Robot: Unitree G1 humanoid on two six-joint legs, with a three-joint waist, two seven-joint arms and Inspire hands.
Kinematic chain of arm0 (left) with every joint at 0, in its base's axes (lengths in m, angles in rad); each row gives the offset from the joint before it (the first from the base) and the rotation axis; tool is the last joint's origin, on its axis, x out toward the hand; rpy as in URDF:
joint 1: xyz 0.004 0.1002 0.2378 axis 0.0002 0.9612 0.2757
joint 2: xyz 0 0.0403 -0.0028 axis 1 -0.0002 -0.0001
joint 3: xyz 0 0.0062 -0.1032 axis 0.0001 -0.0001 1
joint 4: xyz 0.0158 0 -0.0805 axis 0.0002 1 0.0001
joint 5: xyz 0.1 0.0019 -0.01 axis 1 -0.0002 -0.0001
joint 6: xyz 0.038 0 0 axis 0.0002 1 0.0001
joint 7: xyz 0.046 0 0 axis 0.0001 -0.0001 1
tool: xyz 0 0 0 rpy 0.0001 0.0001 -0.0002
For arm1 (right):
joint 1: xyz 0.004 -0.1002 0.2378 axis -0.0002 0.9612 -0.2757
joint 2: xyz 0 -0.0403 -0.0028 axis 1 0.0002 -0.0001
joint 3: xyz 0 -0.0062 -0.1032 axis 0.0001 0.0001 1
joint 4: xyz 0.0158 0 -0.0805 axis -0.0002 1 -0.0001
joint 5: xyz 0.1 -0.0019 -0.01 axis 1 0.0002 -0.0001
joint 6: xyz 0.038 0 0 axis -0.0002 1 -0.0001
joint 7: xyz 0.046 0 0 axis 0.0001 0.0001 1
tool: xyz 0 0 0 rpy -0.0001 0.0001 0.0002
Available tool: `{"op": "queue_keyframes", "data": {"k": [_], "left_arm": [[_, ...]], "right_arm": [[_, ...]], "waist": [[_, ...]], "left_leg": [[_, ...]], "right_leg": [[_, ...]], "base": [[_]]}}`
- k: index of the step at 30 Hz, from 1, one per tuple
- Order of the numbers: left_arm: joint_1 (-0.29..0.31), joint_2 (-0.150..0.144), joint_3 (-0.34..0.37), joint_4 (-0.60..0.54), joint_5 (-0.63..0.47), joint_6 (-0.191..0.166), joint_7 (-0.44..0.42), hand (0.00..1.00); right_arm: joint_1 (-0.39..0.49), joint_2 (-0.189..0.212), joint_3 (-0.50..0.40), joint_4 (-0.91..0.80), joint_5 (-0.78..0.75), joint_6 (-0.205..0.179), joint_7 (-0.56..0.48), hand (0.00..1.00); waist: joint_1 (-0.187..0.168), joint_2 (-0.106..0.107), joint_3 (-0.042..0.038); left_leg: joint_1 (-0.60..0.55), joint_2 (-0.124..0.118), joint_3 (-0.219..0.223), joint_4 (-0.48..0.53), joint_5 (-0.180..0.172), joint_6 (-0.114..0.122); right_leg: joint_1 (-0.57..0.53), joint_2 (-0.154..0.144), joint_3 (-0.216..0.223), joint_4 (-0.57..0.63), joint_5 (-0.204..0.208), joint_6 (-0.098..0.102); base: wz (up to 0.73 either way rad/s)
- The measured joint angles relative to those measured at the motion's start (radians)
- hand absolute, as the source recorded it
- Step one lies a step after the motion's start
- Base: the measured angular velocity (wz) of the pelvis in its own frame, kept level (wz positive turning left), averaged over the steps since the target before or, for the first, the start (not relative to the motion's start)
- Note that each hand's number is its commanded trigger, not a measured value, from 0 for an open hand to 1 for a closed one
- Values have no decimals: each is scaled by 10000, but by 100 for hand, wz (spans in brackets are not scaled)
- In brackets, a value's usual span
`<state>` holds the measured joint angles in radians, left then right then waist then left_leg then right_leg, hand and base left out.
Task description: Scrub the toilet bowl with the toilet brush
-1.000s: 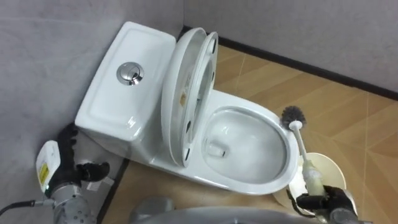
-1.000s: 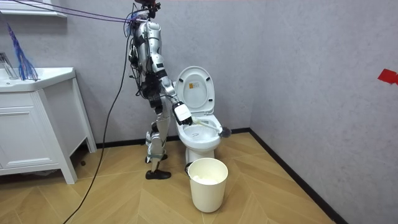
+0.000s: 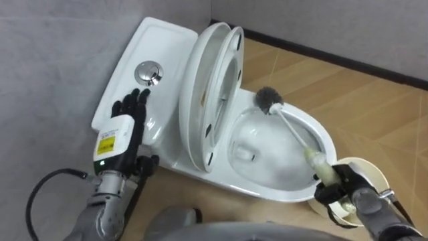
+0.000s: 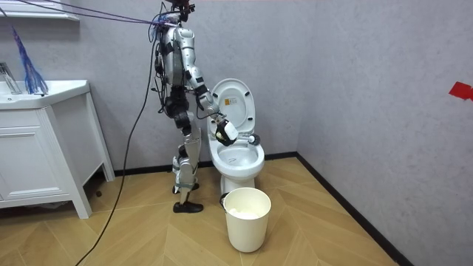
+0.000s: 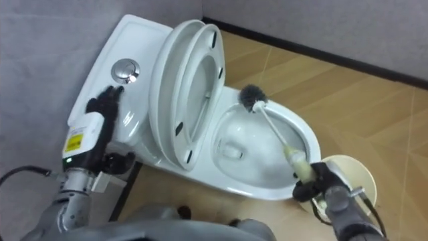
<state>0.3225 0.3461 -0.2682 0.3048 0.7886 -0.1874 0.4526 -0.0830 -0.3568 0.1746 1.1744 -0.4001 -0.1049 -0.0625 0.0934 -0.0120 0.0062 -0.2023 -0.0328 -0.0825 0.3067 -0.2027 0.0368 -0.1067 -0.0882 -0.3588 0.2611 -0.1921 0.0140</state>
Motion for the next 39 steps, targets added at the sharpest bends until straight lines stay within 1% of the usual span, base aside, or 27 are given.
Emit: {"op": "queue_keyframes", "data": {"k": [1, 2, 3, 4, 5, 8, 9, 10, 11, 12, 13, 14, 15, 16, 18, 19, 23, 24, 25, 27, 28, 29, 30, 31, 33, 37, 39], "left_arm": [[-91, 158, -121, 84, 44, 35, 3, 0], [-94, 238, -144, 102, 128, 61, -5, 0], [-122, 388, -214, 100, 264, 140, -8, 0], [-147, 466, -248, 118, 453, 276, -6, 0], [-159, 497, -282, 116, 541, 339, -6, 0], [-310, 684, -296, 134, 770, 388, 10, 0], [-429, 724, -319, 301, 798, 393, 136, 0], [-475, 727, -337, 384, 835, 395, 208, 0], [-535, 729, -389, 479, 902, 463, 345, 0], [-583, 726, -488, 495, 992, 623, 479, 0], [-622, 725, -509, 508, 1103, 743, 593, 0], [-639, 724, -520, 513, 1103, 773, 647, 0], [-680, 709, -536, 518, 1101, 858, 730, 0], [-706, 681, -544, 518, 1101, 973, 849, 0], [-819, 644, -626, 474, 1095, 1087, 936, 0], [-909, 638, -706, 470, 1094, 1141, 1016, 0], [-945, 614, -730, 467, 1097, 1193, 1315, 0], [-943, 603, -710, 466, 1096, 1201, 1386, 0], [-944, 592, -700, 466, 1095, 1205, 1430, 0], [-903, 579, -704, 271, 1092, 1362, 1457, 0], [-898, 536, -699, 177, 1094, 1420, 1478, 0], [-898, 493, -695, 136, 1095, 1442, 1501, 0], [-885, 378, -687, 74, 1095, 1514, 1568, 0], [-871, 249, -688, 20, 1093, 1574, 1579, 0], [-874, 111, -692, -55, 1092, 1645, 1590, 0], [-898, -53, -723, -133, 1073, 1846, 1577, 0], [-955, -75, -733, -130, 1060, 1856, 1559, 0]], "right_arm": [[-125, -64, 12, 13, -125, 88, 0, 100], [-198, -78, 11, 9, -257, 133, -8, 100], [-315, -113, 14, -36, -472, 197, -28, 100], [-489, -153, 32, -17, -673, 211, -64, 100], [-550, -172, 94, -2, -788, 226, -104, 100], [-694, -362, 456, -6, -1408, 329, -275, 100], [-711, -402, 498, 52, -1713, 375, -387, 100], [-712, -406, 518, 57, -1869, 421, -446, 100], [-755, -417, 622, 20, -1987, 517, -559, 100], [-788, -440, 761, -100, -2057, 634, -652, 100], [-806, -451, 791, -118, -2267, 656, -725, 100], [-804, -462, 866, -126, -2363, 692, -752, 100], [-776, -519, 1162, -135, -2417, 807, -796, 100], [-769, -572, 1502, -129, -2863, 1029, -787, 100], [-674, -625, 2116, -124, -3509, 1416, -709, 100], [-443, -634, 2401, -108, -3798, 1599, -648, 100], [332, -718, 2427, -380, -3812, 1902, -904, 100], [546, -761, 2394, -705, -3832, 2021, -969, 100], [636, -759, 2373, -871, -3855, 2090, -1000, 100], [999, -750, 2337, -1359, -3964, 2231, -1106, 100], [1216, -766, 2304, -1606, -4062, 2333, -1190, 100], [1360, -776, 2239, -1788, -4141, 2383, -1238, 100], [1571, -797, 2162, -2112, -4273, 2499, -1302, 100], [1763, -804, 2145, -2322, -4323, 2625, -1390, 100], [1924, -802, 2149, -2522, -4333, 2759, -1492, 100], [2010, -812, 2234, -2520, -4334, 2846, -1778, 100], [2000, -839, 2354, -2522, -4337, 2944, -1888, 100]], "waist": [[7, -2, 20], [-1, 8, 23], [8, 52, 12], [18, 82, 19], [24, 95, 15], [52, 101, 18], [89, 115, 34], [118, 116, 33], [169, 113, 34], [215, 94, 42], [205, 94, 41], [210, 87, 45], [233, 73, 44], [275, 50, 58], [392, 36, 64], [453, 36, 65], [439, 14, 69], [428, -37, 53], [404, -56, 57], [297, -152, 56], [213, -168, 45], [219, -191, 37], [226, -206, 45], [215, -190, 34], [210, -191, 35], [204, -187, 32], [216, -194, 30]], "left_leg": [[-92, -13, 6, -24, 42, 0], [-146, -11, 22, -12, 52, 0], [-240, -7, 109, -19, 77, -4], [-351, -5, 225, -34, 112, -8], [-408, -3, 240, -54, 139, -14], [-673, -9, 282, -12, 244, -52], [-713, -24, 313, -11, 260, -69], [-739, -25, 345, -7, 261, -71], [-823, 7, 443, 5, 268, -83], [-937, 24, 528, 22, 279, -99], [-1066, 31, 543, 54, 299, -113], [-1107, 34, 563, 50, 312, -118], [-1197, 37, 604, 46, 333, -124], [-1275, 37, 673, 51, 341, -126], [-1467, 42, 704, 134, 348, -133], [-1635, 54, 706, 231, 349, -134], [-1949, 62, 750, 343, 349, -135], [-2033, 40, 775, 355, 349, -135], [-2070, 40, 774, 365, 349, -135], [-2176, 43, 765, 371, 349, -135], [-2235, 53, 769, 425, 349, -135], [-2262, 52, 770, 458, 349, -136], [-2320, 53, 774, 504, 349, -134], [-2376, 51, 787, 572, 344, -130], [-2418, 47, 794, 599, 344, -129], [-2445, 32, 771, 644, 337, -120], [-2490, 31, 730, 680, 337, -120]], "right_leg": [[-145, -21, 7, 39, -1, -6], [-234, -32, 19, 102, -8, -16], [-471, -74, 33, 231, -38, -58], [-647, -130, 47, 362, -82, -104], [-714, -137, 59, 394, -87, -112], [-1053, -159, 80, 553, -104, -165], [-1114, -146, 108, 590, -107, -184], [-1184, -154, 131, 662, -122, -208], [-1299, -149, 192, 711, -138, -231], [-1505, -152, 287, 839, -158, -264], [-1649, -152, 312, 865, -168, -281], [-1719, -156, 328, 880, -174, -292], [-1853, -164, 379, 960, -185, -309], [-2016, -169, 494, 1066, -216, -319], [-2247, -184, 540, 1201, -232, -344], [-2361, -180, 550, 1210, -234, -349], [-2670, -191, 579, 1294, -229, -362], [-2796, -262, 566, 1424, -282, -375], [-2813, -315, 543, 1449, -297, -377], [-2845, -308, 445, 1492, -336, -384], [-2879, -309, 417, 1481, -349, -372], [-2914, -307, 409, 1482, -350, -370], [-2943, -294, 368, 1486, -347, -371], [-2933, -304, 298, 1488, -348, -369], [-2939, -317, 258, 1496, -351, -363], [-2947, -329, 257, 1523, -364, -347], [-2962, -322, 227, 1542, -363, -349]], "base": [[0], [-9], [-18], [-19], [-11], [0], [-5], [-11], [-17], [-17], [-11], [-5], [-10], [-10], [-5], [0], [0], [0], [5], [18], [22], [15], [8], [8], [9], [1], [6]]}}
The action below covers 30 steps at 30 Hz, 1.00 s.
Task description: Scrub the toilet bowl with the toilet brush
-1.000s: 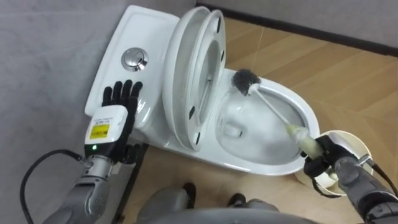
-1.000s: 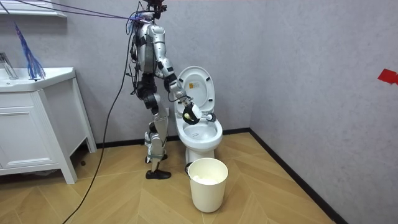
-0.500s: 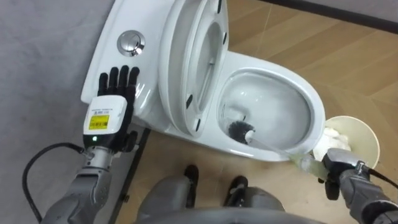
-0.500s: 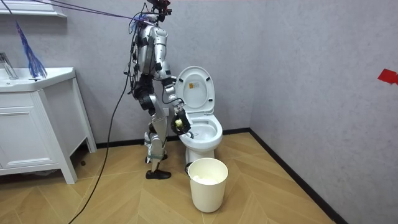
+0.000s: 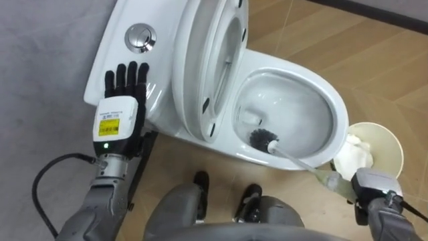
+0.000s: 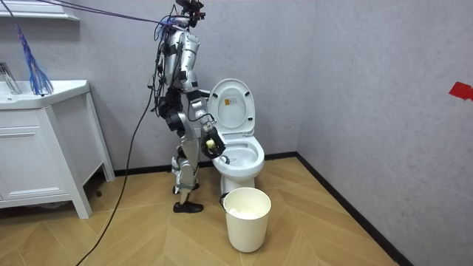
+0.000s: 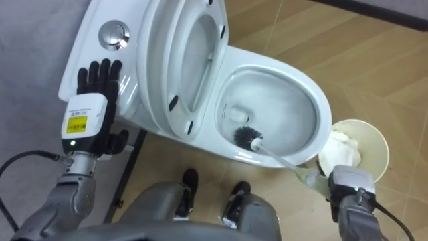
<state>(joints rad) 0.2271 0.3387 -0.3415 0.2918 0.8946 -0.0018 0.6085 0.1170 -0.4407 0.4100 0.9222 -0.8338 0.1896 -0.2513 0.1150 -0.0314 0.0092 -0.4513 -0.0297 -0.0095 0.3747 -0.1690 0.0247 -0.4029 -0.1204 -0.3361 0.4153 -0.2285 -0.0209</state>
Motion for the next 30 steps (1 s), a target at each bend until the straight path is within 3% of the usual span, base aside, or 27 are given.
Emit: {"op": "queue_keyframes", "data": {"k": [3, 6, 8, 10, 12, 13, 16, 20, 25, 30], "left_arm": [[-284, -35, -215, -14, -352, 37, 8, 0], [-666, -37, -372, 24, -626, 17, 7, 0], [-1051, -29, -536, 32, -797, 10, 6, 0], [-1703, 106, -767, 54, -1132, -195, 95, 0], [-2257, 296, -996, 75, -1207, -329, 176, 0], [-2568, 445, -1122, 45, -1213, -442, 208, 0], [-3259, 694, -1518, 5, -1293, -572, 334, 0], [-3443, 930, -1532, -110, -1371, -747, 670, 0], [-3189, 1295, -1360, -419, -1484, -706, 906, 0], [-3116, 1310, -1088, -473, -1426, -696, 895, 0]], "right_arm": [[-238, -217, 207, 139, 14, 16, -135, 100], [-1098, -430, 667, 637, 17, 11, -305, 100], [-1835, -613, 939, 1010, 22, -61, -305, 100], [-2984, -859, 1561, 1382, 378, -181, -295, 100], [-3958, -900, 1902, 1883, 628, -391, -300, 100], [-4534, -885, 2043, 2057, 870, -526, -292, 100], [-5862, -891, 2074, 2584, 1630, -547, -360, 100], [-6627, -959, 2032, 2876, 2597, -412, -280, 100], [-7162, -1061, 1881, 2875, 2921, -456, -280, 100], [-7457, -1552, 1859, 2869, 2923, -748, -279, 100]], "waist": [[29, 75, -39], [182, 104, -14], [348, 93, 53], [634, 82, 214], [783, 185, 315], [936, 70, 421], [1135, -50, 503], [1256, -320, 649], [1108, -543, 669], [1021, -669, 667]], "left_leg": [[-301, 16, -84, 218, 1, -1], [-614, 16, -81, 483, 3, 1], [-972, 20, -89, 732, 3, 1], [-1550, 68, -171, 1052, 30, -14], [-2036, 95, -319, 1319, 62, -40], [-2317, 84, -354, 1451, 96, -64], [-2875, -16, -479, 1556, 263, -86], [-3082, -9, -456, 1486, 326, -126], [-3214, -8, -267, 1409, 421, -150], [-3262, -28, -145, 1467, 483, -170]], "right_leg": [[-137, -8, -175, 46, 12, -22], [-405, -157, -273, 315, -22, -78], [-743, -187, -251, 572, -47, -121], [-1234, -222, -387, 820, -53, -237], [-1582, -220, -523, 1042, -48, -311], [-1882, -269, -527, 1275, -71, -364], [-2508, -499, -640, 1734, -135, -453], [-2792, -477, -532, 1822, -129, -485], [-3143, -539, -365, 2005, -123, -572], [-3396, -638, -193, 2263, -157, -647]], "base": [[13], [5], [0], [5], [19], [17], [20], [2], [-9], [-7]]}}
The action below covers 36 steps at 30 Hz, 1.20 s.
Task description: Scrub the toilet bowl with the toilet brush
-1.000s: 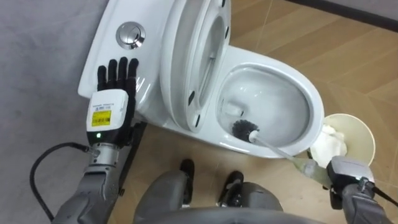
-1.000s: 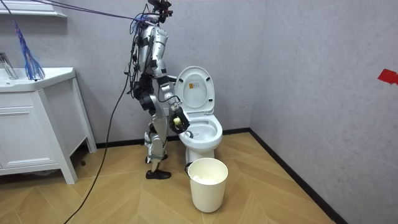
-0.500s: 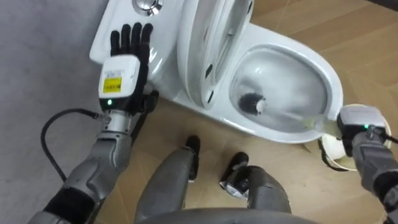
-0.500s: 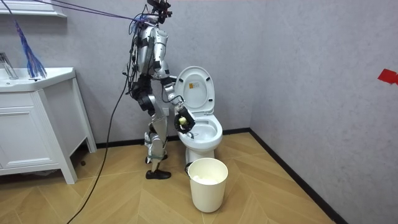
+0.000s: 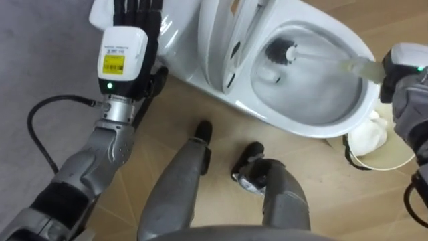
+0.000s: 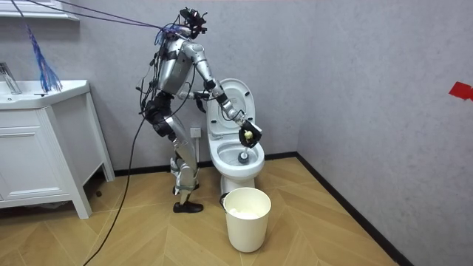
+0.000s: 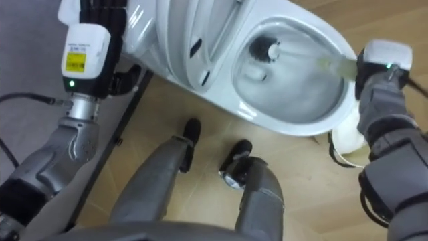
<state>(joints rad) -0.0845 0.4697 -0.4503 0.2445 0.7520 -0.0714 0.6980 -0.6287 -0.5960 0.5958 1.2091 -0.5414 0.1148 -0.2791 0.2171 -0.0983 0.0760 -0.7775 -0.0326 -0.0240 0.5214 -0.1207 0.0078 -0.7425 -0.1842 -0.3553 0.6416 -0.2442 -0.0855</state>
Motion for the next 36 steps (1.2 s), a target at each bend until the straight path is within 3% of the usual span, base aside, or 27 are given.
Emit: {"op": "queue_keyframes", "data": {"k": [6, 8, 12, 14, 16, 19, 24, 27, 31, 36], "left_arm": [[-89, 24, 155, 145, -58, 11, -304, 0], [-119, 62, 152, 172, -59, 4, -478, 0], [-439, 40, -192, 436, -59, -15, -805, 0], [-446, -12, -450, 714, -64, -122, -789, 0], [-319, -54, -474, 907, -75, -278, -773, 0], [9, -296, -443, 881, -486, -225, -706, 0], [380, -345, -284, 878, -543, -258, -263, 0], [622, -461, -238, 916, -594, -224, 12, 0], [842, -751, -156, 895, -945, -208, 355, 0], [808, -925, -112, 1022, -946, -66, 535, 0]], "right_arm": [[148, 3, 9, -191, -472, -147, 110, 100], [364, 14, 20, -517, -748, -105, 145, 100], [1124, 40, 433, -1248, -2125, 67, 306, 100], [1480, 54, 864, -1265, -2655, 270, 296, 100], [1921, 126, 860, -1267, -2695, 689, 305, 100], [2299, 313, 852, -1453, -2680, 886, 265, 100], [3014, 498, 407, -2202, -2890, 1208, 199, 100], [3395, 882, 93, -2342, -2891, 1323, 102, 100], [3812, 1239, -286, -2424, -2891, 1497, -228, 100], [3788, 1376, -283, -2026, -2779, 1472, -692, 100]], "waist": [[-165, 26, -16], [-151, 124, -36], [141, 603, -109], [341, 974, -135], [363, 1259, -298], [325, 1443, -391], [18, 1560, -456], [-219, 1593, -456], [-397, 1666, -445], [-423, 1693, -442]], "left_leg": [[-76, 18, 50, 318, 1, 0], [-77, 26, 7, 320, -3, 3], [-47, 78, -215, 302, -33, -9], [4, 78, -257, 240, -45, -23], [48, 23, -257, 58, 29, 57], [248, 123, -223, -101, 49, 30], [244, 231, -228, -298, 70, -25], [420, 253, -284, -467, 97, -65], [513, 273, -251, -642, 105, -78], [570, 298, -191, -733, 139, -118]], "right_leg": [[9, -21, -50, 146, -31, -36], [89, 19, -138, 66, 3, 1], [375, 206, -326, -306, 139, 110], [494, 242, -397, -493, 235, 144], [506, 255, -400, -601, 302, 117], [764, 343, -441, -893, 386, 55], [859, 492, -560, -1150, 389, 22], [1086, 654, -591, -1372, 362, 47], [1144, 636, -579, -1500, 358, 55], [1142, 641, -549, -1555, 366, 34]], "base": [[0], [0], [6], [-3], [0], [-4], [7], [14], [1], [-3]]}}
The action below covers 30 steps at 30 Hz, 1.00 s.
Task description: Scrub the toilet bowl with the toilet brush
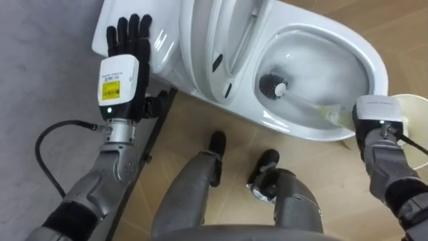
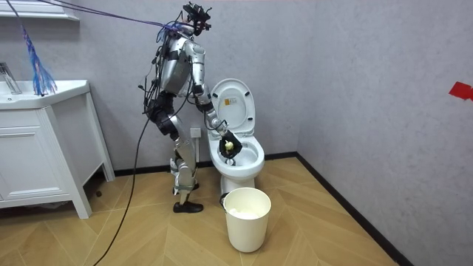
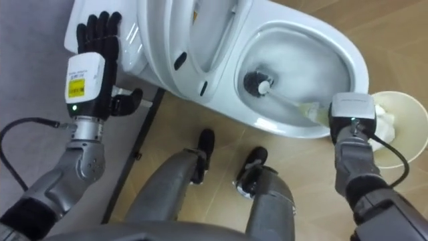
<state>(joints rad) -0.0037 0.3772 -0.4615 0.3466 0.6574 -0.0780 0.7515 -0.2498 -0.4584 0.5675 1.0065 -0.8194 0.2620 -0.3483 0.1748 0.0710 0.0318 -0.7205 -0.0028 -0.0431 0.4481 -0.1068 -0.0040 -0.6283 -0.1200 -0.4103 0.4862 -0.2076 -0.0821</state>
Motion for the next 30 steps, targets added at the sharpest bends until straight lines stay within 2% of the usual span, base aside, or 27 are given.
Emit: {"op": "queue_keyframes", "data": {"k": [2, 3, 4, 5, 6, 7, 8, 9, 11, 12, 13, 15, 20, 22, 27, 28, 29, 30], "left_arm": [[-47, -61, -34, -1, -68, 81, 26, 0], [-181, -55, -132, 10, -228, 81, 38, 0], [-300, -29, -224, 31, -381, 69, 40, 0], [-370, -2, -277, 1, -450, 71, 42, 0], [-482, 72, -297, -132, -621, 69, 48, 0], [-642, 161, -304, -149, -639, 53, 72, 0], [-723, 235, -308, -180, -639, 46, 88, 0], [-866, 338, -299, -249, -630, 45, 87, 0], [-948, 368, -159, -453, -574, 53, 65, 0], [-935, 412, -33, -546, -558, 50, 80, 0], [-915, 433, 43, -552, -558, 52, 133, 0], [-922, 475, 62, -573, -546, 55, 132, 0], [-1063, 582, 49, -500, -360, 152, -18, 0], [-1136, 575, 49, -511, -343, 272, -206, 0], [-1238, 540, 95, -435, 38, 523, -586, 0], [-1274, 519, 84, -390, 48, 531, -618, 0], [-1347, 429, 74, -290, 79, 529, -733, 0], [-1402, 316, 55, -157, 128, 529, -867, 0]], "right_arm": [[-154, -42, 36, 276, 487, -60, -144, 100], [-401, -33, 101, 561, 932, -206, -206, 100], [-631, -37, 237, 902, 1567, -392, -205, 100], [-779, -42, 250, 1077, 1996, -498, -192, 100], [-1165, -46, 314, 1392, 2753, -682, -126, 100], [-1564, -69, 291, 1684, 3446, -851, -56, 100], [-1789, -91, 287, 1803, 3815, -920, -10, 100], [-2262, -156, 262, 2041, 4507, -979, 50, 100], [-2796, -314, 256, 2223, 5166, -1023, 157, 100], [-3039, -357, 107, 2352, 5424, -1158, 212, 100], [-3206, -392, -69, 2425, 5624, -1184, 218, 100], [-3255, -566, -95, 2434, 6001, -1226, 218, 100], [-3267, -660, -171, 2431, 6213, -1315, 221, 100], [-3267, -660, -186, 2432, 6106, -1289, 248, 100], [-3176, -488, -421, 2362, 5338, -1287, 482, 100], [-3177, -480, -419, 2361, 5264, -1287, 498, 100], [-3150, -461, -418, 2353, 4900, -1287, 553, 100], [-3078, -428, -418, 2318, 4470, -1289, 595, 100]], "waist": [[76, -34, 21], [119, -87, 58], [216, -206, 139], [236, -259, 172], [317, -418, 273], [310, -507, 319], [313, -554, 349], [302, -683, 429], [288, -875, 501], [274, -1086, 489], [226, -1212, 477], [175, -1364, 470], [-5, -1442, 479], [-5, -1471, 475], [31, -1393, 445], [50, -1324, 440], [68, -1138, 440], [103, -961, 405]], "left_leg": [[17, -2, 12, 26, 25, -5], [25, 22, 142, 58, 31, 4], [39, 24, 231, 68, 41, 20], [38, 28, 314, 71, 51, 33], [-58, 27, 388, 143, 53, 36], [-208, 2, 390, 194, 94, 29], [-252, -37, 394, 186, 139, 25], [-379, -85, 410, 200, 201, 13], [-465, -94, 463, 205, 271, 2], [-513, -74, 538, 204, 300, -1], [-515, -79, 546, 248, 304, -1], [-508, -84, 548, 336, 305, 2], [-512, -134, 585, 368, 380, 119], [-514, -224, 667, 386, 410, 168], [-521, -261, 674, 404, 342, 171], [-531, -264, 646, 435, 327, 167], [-515, -239, 579, 477, 324, 167], [-495, -243, 496, 490, 324, 170]], "right_leg": [[-3, -13, 7, 16, 1, -6], [-16, -30, 36, 62, -14, -22], [-59, -85, 62, 180, -57, -35], [-107, -132, 74, 263, -93, -49], [-278, -194, 121, 438, -153, -84], [-480, -236, 170, 605, -188, -112], [-590, -299, 199, 735, -228, -130], [-793, -379, 266, 935, -276, -150], [-982, -409, 355, 1080, -287, -177], [-1085, -424, 388, 1143, -270, -214], [-1094, -448, 382, 1201, -269, -230], [-1062, -460, 389, 1244, -267, -227], [-1126, -626, 401, 1419, -287, -105], [-1264, -712, 599, 1606, -298, -35], [-1239, -743, 546, 1641, -218, -30], [-1195, -729, 476, 1596, -190, -44], [-1069, -668, 389, 1490, -130, -41], [-995, -586, 415, 1392, -81, -5]], "base": [[0], [-4], [-6], [-7], [-5], [0], [7], [8], [-1], [-7], [-5], [0], [0], [-5], [-3], [0], [7], [7]]}}
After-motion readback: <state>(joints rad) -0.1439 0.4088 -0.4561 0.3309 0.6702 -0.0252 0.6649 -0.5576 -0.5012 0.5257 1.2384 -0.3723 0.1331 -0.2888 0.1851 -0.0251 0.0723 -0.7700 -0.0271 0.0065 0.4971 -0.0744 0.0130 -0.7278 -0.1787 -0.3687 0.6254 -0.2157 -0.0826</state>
